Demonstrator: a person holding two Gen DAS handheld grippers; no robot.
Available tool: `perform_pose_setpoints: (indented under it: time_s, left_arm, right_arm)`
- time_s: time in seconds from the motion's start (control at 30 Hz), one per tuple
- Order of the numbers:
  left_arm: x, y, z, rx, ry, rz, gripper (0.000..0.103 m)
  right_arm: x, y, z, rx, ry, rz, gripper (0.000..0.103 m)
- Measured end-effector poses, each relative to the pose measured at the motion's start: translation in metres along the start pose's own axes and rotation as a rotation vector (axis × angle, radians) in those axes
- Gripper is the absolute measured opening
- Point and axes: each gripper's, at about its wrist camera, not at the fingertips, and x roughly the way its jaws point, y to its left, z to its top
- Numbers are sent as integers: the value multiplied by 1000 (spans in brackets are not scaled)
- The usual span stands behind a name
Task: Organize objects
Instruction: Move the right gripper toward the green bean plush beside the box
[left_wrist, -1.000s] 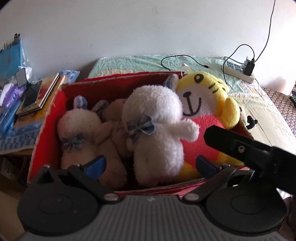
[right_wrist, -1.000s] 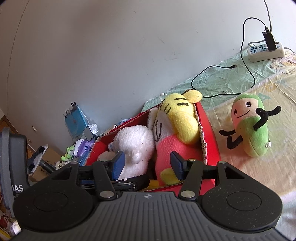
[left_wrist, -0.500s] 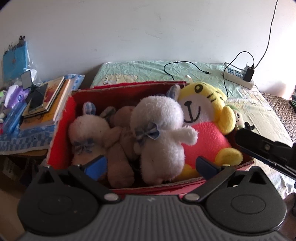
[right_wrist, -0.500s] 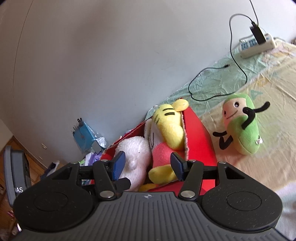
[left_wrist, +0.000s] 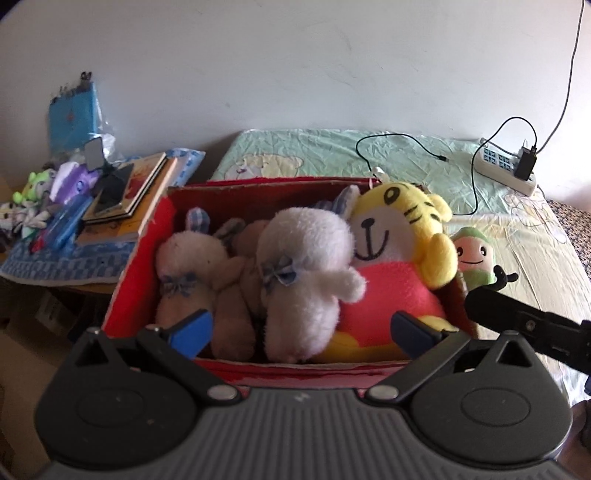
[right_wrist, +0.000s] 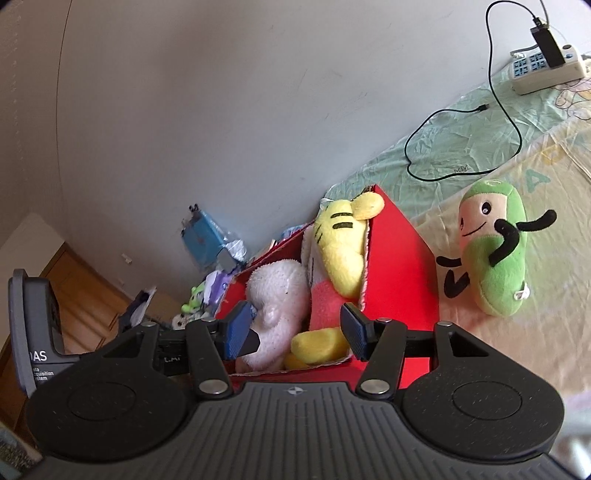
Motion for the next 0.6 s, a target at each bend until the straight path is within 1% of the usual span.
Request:
perform_pose_setpoints:
  time_s: [0.27,0.43,0.6]
  left_arm:
    - [-11,-31,-7,-49,5,33,102]
    - [-17,-48,-16,-70,15,54,102]
    - [-24,-62,-29,-84,30,53,102]
  right_arm:
    - [-14,-21,15,-10,77,66,58]
    - [-21,-37,16,6,134,97,57]
    - [-29,-49,13,21,180,117,57]
